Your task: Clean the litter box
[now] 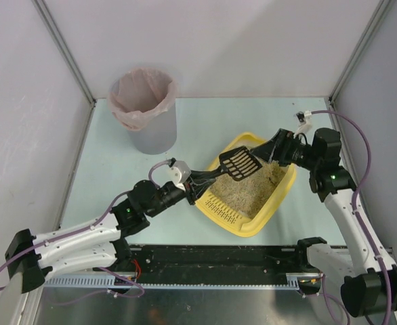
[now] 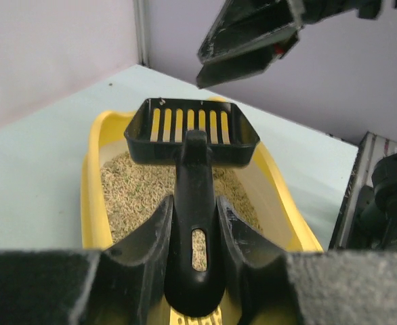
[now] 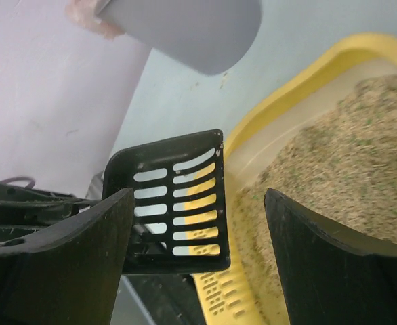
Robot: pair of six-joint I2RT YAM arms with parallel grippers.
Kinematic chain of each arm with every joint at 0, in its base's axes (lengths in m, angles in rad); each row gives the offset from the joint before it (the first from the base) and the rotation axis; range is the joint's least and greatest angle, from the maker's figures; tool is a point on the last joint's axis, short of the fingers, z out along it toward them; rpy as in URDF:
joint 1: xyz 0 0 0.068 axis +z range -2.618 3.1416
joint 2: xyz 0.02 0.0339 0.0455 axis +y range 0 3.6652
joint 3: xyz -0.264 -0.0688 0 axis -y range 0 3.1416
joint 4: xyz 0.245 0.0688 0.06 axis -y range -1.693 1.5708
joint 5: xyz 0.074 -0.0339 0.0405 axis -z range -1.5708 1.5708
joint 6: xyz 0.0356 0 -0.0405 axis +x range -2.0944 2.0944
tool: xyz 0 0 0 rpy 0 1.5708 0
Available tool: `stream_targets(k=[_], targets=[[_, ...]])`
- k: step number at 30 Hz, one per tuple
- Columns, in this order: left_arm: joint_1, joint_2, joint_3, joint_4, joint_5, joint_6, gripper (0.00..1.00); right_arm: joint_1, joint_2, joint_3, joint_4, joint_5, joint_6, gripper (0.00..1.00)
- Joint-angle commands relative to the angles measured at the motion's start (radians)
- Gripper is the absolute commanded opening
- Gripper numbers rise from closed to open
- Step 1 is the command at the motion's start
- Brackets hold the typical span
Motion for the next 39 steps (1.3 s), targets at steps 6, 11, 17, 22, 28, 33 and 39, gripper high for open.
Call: stream_targets(k=[6,11,17,22,28,33,39], targets=[[-0.002,0.009,0.201,-0.385,-0.175,-0.139,0.00,0.000,-0.201,0.007,-0.083,0.515,-0.055,0.82],[-0.002,0.027,0.282,-0.553,-0.182,-0.179,0.00,0.000,-0.292,0.007,-0.151,0.691,-0.114,0.81],[-0.003,0.159,0.403,-0.692,-0.115,-0.178,0.00,0.000,-0.316,0.006,-0.192,0.738,-0.135,0.81],[-0.005,0.258,0.523,-0.795,-0.047,-0.164,0.00,0.000,-0.309,0.010,-0.200,0.724,-0.129,0.81],[-0.023,0.372,0.664,-0.929,-0.119,-0.193,0.00,0.000,-0.281,0.030,-0.220,0.704,-0.093,0.80],[-0.075,0.455,0.747,-1.001,-0.188,-0.266,0.00,0.000,-0.289,0.033,-0.203,0.709,-0.078,0.80],[-0.086,0.535,0.831,-1.112,-0.165,-0.355,0.00,0.000,-0.289,0.056,-0.220,0.705,-0.047,0.80]])
